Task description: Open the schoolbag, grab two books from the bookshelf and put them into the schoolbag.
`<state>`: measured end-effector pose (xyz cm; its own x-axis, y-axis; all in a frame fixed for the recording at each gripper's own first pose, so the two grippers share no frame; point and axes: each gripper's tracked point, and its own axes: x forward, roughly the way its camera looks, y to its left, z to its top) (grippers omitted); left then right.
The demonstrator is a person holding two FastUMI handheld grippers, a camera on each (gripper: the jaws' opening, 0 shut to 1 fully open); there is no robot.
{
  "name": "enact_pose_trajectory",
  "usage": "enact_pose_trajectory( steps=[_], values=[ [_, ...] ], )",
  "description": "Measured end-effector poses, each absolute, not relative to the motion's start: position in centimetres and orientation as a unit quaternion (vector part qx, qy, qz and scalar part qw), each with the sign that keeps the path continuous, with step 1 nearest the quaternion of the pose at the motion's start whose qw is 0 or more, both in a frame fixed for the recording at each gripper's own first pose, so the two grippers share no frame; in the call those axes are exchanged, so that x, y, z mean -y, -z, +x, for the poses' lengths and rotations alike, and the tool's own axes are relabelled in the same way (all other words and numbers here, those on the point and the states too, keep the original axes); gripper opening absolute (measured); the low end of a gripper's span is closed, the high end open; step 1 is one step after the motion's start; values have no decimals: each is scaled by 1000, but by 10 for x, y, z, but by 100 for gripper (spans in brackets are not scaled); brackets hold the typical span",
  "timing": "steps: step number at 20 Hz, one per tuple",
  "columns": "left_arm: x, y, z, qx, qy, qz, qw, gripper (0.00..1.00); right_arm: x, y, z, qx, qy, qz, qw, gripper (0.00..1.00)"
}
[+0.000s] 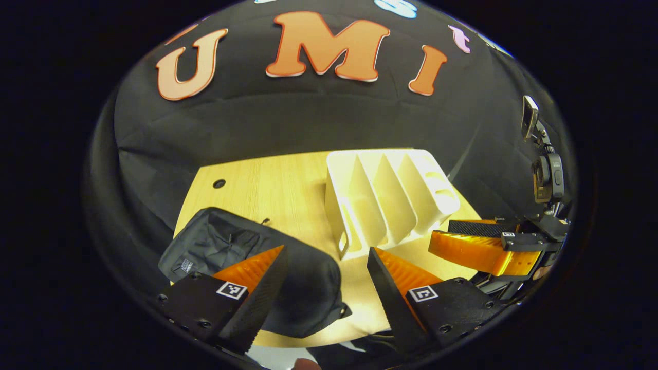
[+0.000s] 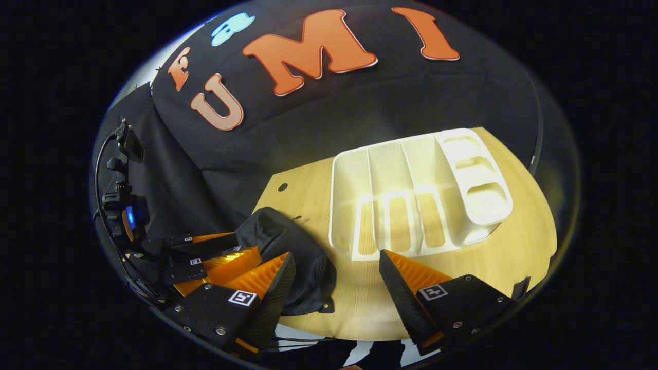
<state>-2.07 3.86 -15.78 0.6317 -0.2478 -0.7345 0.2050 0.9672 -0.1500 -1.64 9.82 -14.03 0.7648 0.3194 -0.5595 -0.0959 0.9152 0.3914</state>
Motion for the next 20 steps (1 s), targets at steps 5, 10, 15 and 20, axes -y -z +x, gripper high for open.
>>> enact_pose_trajectory(
  steps=[5,10,15,20],
  values=[
    [-10,128,-18,-367,94,-53,924,98,-53,103,-20,-262,-101,112,953,98],
    [3,75,-8,-269,47,-47,961,98,-22,65,-24,-196,-93,72,973,98],
    [5,19,-2,-173,21,-43,984,98,-9,26,-28,-134,-91,55,985,98],
    [6,-24,-5,-87,-1,-40,995,97,-5,-5,-28,-70,-93,34,993,98]
  ],
)
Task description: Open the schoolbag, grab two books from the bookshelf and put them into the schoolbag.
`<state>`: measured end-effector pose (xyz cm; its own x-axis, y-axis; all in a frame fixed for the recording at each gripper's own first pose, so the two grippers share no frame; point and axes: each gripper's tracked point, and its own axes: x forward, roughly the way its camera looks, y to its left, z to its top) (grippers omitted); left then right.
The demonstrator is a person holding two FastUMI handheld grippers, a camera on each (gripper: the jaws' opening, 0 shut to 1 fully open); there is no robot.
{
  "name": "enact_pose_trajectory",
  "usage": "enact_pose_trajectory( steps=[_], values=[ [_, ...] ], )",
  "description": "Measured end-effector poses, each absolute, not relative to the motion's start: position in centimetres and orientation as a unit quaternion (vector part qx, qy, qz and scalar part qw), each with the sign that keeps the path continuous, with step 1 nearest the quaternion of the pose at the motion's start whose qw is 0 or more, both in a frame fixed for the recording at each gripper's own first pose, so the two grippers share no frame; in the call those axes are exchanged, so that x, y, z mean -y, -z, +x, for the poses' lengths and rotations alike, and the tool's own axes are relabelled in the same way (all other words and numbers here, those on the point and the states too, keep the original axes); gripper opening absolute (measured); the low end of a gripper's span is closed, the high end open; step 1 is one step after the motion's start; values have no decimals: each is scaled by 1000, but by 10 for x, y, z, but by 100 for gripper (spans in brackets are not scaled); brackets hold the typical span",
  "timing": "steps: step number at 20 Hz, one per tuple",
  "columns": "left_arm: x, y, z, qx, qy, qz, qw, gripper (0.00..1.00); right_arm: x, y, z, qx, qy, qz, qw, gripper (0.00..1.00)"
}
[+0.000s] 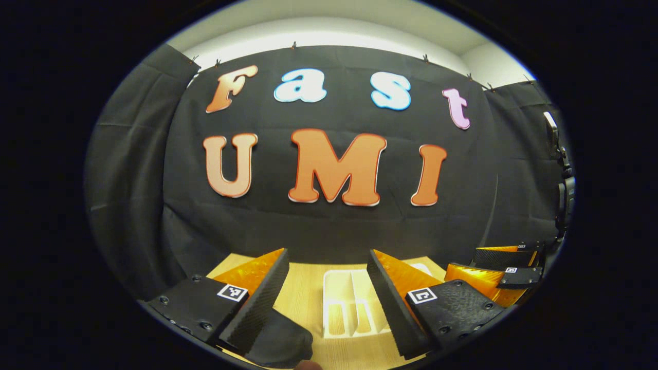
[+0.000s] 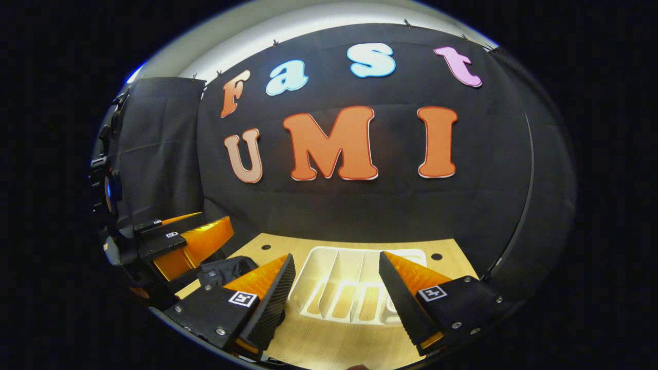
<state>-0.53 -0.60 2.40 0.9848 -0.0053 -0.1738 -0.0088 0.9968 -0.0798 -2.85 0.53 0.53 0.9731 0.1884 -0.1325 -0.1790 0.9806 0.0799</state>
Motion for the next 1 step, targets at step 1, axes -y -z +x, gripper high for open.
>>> enact_pose_trajectory(
  steps=[1],
  values=[
    [6,-29,-5,-73,-1,-35,997,98,-6,-9,-29,-58,-93,27,994,98]
  ],
)
